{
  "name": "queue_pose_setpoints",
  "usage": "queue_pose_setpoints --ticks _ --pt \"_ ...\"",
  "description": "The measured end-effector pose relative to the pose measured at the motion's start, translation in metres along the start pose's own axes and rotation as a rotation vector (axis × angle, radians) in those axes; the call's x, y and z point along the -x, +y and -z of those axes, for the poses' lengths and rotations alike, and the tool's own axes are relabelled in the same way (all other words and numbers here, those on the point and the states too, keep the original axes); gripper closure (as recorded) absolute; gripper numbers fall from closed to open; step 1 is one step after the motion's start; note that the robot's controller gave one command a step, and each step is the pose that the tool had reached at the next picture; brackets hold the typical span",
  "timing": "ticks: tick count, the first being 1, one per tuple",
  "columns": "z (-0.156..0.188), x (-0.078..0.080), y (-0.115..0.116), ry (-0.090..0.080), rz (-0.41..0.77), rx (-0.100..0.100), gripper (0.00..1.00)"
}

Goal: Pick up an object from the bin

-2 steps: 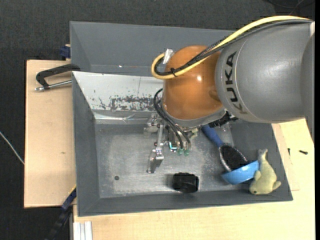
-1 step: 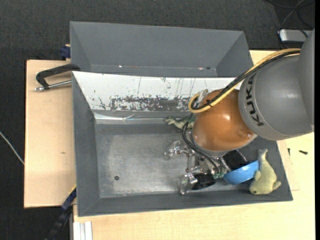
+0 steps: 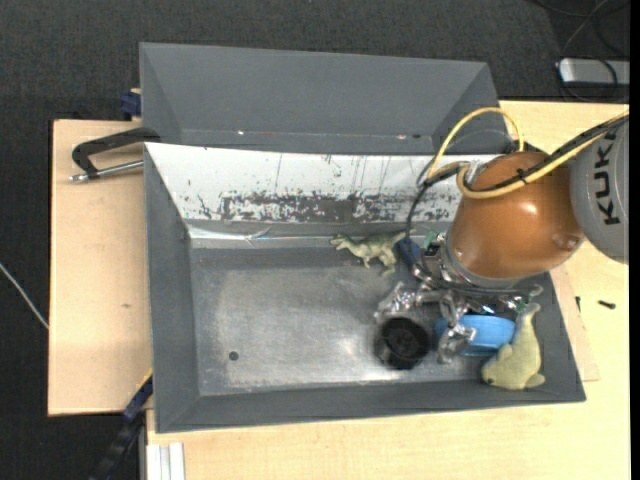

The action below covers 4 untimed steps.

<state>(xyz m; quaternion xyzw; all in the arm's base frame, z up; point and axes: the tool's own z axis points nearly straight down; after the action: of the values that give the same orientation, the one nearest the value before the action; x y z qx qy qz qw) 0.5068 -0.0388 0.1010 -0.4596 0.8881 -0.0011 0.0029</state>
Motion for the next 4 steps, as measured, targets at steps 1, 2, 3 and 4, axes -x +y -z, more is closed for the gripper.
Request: queue_pose_setpoints --ticks 1,2,3,4 --pt "-0.001 -0.006 -0.005 -0.002 -0.002 0.004 0.00" --pt "-0.030 0.029 0.014 0.002 0.104 0.004 0.00" --pt "-0.029 0.030 0.014 0.001 0.101 0.004 0.00" --pt "-0.027 0.032 0.014 -0.002 0.102 0.003 1.00"
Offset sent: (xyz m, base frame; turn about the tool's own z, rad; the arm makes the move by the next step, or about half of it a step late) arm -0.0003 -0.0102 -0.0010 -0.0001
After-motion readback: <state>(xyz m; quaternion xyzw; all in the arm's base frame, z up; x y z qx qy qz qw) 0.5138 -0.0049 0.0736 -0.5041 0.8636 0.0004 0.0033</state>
